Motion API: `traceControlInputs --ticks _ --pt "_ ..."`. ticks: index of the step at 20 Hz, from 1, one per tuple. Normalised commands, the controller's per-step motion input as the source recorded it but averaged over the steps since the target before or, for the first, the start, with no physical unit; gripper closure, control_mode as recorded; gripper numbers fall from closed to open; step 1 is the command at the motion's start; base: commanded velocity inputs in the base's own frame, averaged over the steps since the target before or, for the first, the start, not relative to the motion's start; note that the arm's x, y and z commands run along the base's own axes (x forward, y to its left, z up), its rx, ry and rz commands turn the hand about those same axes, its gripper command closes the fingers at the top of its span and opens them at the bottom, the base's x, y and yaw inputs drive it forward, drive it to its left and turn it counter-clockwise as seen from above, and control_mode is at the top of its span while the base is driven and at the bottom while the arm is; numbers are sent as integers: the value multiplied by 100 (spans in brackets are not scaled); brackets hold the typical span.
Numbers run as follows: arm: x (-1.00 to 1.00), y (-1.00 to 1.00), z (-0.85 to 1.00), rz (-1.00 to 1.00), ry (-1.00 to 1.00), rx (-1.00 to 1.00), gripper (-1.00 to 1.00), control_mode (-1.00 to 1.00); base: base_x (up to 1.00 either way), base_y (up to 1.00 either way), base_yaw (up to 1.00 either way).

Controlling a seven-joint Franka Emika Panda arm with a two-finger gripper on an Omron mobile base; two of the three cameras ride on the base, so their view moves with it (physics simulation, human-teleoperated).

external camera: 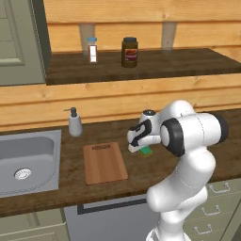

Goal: Pick up the sponge from the counter and clean the cutting board by briefly scrubbing or pressing down on the cutting board. Once finished, release the sponge.

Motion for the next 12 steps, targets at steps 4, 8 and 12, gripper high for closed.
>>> traceControlInputs --ticks 4,8,12 --pt "-31 1 11 0 -5 0 100 -100 0 0 0" --pt "-34 5 66 0 -5 0 100 -100 0 0 0" --pt "-15 10 74 0 0 0 100 -100 0 0 0"
